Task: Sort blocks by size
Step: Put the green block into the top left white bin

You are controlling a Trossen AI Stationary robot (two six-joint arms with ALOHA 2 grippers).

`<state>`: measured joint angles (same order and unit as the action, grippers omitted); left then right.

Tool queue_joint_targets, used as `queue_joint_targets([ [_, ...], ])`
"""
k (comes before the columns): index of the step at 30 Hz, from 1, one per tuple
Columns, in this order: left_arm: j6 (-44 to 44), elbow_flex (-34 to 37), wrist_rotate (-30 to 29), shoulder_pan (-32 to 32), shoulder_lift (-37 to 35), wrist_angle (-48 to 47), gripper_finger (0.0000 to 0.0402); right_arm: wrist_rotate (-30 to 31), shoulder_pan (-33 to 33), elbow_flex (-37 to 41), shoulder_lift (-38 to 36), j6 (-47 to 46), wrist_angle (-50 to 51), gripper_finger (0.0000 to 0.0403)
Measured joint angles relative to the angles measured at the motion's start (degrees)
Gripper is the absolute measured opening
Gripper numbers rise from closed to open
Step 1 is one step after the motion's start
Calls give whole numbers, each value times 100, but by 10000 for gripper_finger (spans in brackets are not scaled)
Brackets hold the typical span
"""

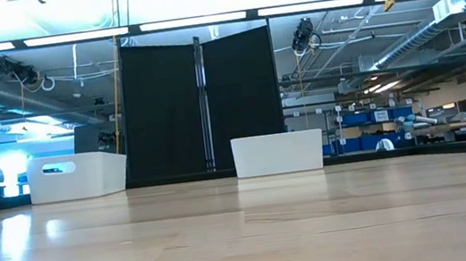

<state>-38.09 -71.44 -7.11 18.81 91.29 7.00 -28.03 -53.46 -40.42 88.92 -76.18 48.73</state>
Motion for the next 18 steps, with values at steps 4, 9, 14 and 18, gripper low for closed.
queue_joint_targets([
  [4, -96, 0, 45, 3, 0, 331, 250, -4, 1, 0, 0, -16, -4, 151],
  [9, 202, -2, 57, 4, -2, 14, 250, 161, 71, -56, 2, -83, 15, 151],
  [14, 673, -2, 19, 4, -2, -749, 250, 849, 222, -295, -4, -73, -4, 151],
  [18, 1152, -2, -290, 4, -2, -1052, 250, 1777, 432, -530, -97, -70, -28, 151],
])
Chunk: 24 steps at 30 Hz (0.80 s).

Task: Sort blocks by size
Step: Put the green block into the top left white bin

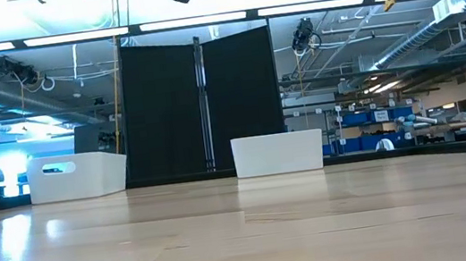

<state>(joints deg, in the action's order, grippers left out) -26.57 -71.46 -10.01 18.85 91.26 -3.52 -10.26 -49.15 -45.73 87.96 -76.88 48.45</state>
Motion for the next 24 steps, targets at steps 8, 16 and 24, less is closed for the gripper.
queue_joint_targets([
  [8, 833, 0, -1199, -26, 0, -387, 248, 2250, 865, -139, -714, 0, -808, 151],
  [16, 1116, 2, -1589, -146, -262, -1508, 224, 2813, 2202, -141, -1422, 778, -2468, 152],
  [24, 1857, 803, -1631, -723, -1294, -1857, 198, 2087, 3538, -180, -1284, 1706, -3892, 152],
])
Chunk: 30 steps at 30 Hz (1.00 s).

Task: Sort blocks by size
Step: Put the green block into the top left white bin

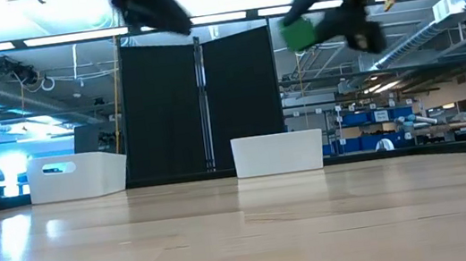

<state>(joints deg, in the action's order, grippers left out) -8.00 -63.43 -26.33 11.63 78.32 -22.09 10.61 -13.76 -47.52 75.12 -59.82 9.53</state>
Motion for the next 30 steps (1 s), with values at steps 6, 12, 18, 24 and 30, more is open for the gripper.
queue_joint_targets([
  [6, 534, 966, 28, -566, -1008, 456, 195, -718, 1035, -921, 570, 884, -114, 153],
  [12, 2174, 1342, 66, -930, -1324, 1290, 195, -1428, 2044, -2333, 1469, 1936, -159, 153],
  [18, 3070, 1343, -27, -1180, -1311, 1626, 195, -2424, 2614, -3261, 2213, 2116, -295, 153],
  [24, 3415, 1343, -55, -1375, -1285, 1733, 195, -2719, 2643, -3417, 2435, 2217, -372, 153],
  [30, 3456, 1343, 333, -1417, -1261, 1820, 195, -2968, 2643, -3419, 2410, 2298, -338, 153],
])
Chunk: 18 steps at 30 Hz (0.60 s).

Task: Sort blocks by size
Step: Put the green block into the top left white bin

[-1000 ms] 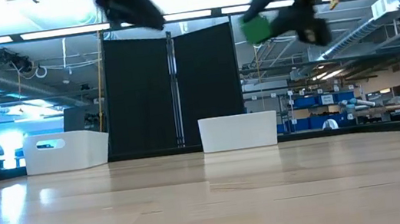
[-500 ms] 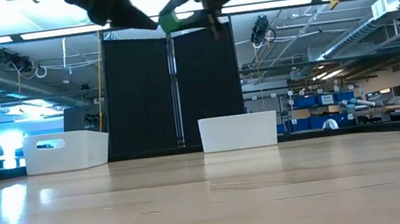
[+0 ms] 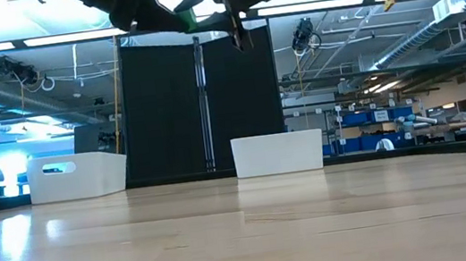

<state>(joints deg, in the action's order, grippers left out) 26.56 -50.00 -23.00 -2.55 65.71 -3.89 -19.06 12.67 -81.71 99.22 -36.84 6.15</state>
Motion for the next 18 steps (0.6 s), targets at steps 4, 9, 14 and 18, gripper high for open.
queue_joint_targets([
  [4, 25, 0, 239, 0, 4, 70, 191, -222, 4, -2, -9, -2, 65, 153],
  [9, 29, 0, 413, 0, 33, 136, 184, -368, 7, 0, -9, -48, 37, 153],
  [14, 160, 4, 489, 2, 35, 224, 172, -388, 4, 0, -18, -67, 92, 154],
  [18, 193, 7, 488, 38, 35, 251, 165, -394, 4, 0, -20, -141, 90, 154],
])
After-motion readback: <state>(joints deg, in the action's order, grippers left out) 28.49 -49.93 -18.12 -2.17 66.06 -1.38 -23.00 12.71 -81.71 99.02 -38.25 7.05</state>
